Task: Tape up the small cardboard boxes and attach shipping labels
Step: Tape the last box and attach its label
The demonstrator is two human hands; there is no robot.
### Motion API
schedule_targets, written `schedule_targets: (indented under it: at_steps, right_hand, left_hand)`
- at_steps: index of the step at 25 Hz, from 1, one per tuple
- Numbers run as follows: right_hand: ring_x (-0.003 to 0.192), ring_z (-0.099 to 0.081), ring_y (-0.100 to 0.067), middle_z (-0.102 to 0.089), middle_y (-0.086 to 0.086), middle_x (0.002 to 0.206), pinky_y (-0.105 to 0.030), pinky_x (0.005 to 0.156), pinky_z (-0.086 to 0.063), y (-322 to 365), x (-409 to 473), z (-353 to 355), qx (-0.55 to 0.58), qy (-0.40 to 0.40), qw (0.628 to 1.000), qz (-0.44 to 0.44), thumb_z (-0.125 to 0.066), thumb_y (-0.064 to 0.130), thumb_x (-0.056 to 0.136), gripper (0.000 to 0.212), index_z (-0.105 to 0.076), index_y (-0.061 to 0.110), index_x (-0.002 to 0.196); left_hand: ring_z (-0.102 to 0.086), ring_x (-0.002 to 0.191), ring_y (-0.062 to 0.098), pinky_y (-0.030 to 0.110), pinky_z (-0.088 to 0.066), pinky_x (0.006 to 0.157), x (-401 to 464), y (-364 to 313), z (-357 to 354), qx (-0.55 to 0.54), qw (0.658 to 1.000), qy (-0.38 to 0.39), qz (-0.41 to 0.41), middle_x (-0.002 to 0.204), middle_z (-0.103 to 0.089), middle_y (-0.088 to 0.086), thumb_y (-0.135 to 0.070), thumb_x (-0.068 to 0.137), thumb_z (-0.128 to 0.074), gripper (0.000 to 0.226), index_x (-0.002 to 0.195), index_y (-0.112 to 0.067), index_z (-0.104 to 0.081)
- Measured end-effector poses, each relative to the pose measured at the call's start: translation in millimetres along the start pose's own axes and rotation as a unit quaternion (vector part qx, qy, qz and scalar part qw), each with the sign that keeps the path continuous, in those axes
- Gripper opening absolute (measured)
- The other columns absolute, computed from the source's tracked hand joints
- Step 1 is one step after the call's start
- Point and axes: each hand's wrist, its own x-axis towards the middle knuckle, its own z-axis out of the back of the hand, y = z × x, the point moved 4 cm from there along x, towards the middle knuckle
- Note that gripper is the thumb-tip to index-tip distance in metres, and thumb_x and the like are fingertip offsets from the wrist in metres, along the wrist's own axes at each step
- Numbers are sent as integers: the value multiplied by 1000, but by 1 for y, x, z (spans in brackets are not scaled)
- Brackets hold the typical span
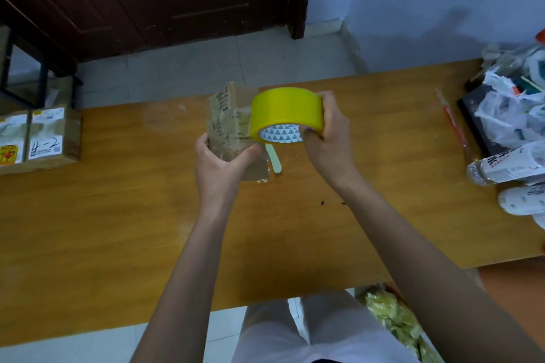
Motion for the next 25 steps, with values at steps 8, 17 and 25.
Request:
schedule_targets:
  at_steps: [8, 17, 25]
  right_hand:
    - [83, -51, -28, -58, -13, 96, -29, 65, -30, -5, 28, 20, -369, 31, 927, 56, -54, -14, 66, 39, -55, 4, 101]
    - [84, -52, -22, -58, -7, 98, -28, 64, -36, 8, 19, 1, -341, 57, 934, 95, -58, -11, 72, 41, -55, 6, 109]
    - [79, -51, -25, -58, -9, 92, -29, 61, -32, 26, 14, -8, -362, 49, 922, 126, -55, -16, 68, 45, -57, 5, 107]
  left_hand:
    - [-65, 90, 29, 42, -58, 70, 19, -9, 29, -180, 980, 80, 43, 112, -65, 19, -41, 56, -82, 84, 123, 3, -58]
    - [-59, 107, 30, 42, -51, 85, -5, -28, 14, -443, 850, 284, 25, 118, -61, 12, -29, 71, -77, 66, 129, -8, -56]
    - [-53, 115, 27, 40, -48, 90, -24, -35, 4, -511, 791, 334, 36, 126, -54, 6, -37, 72, -76, 77, 138, -15, -44]
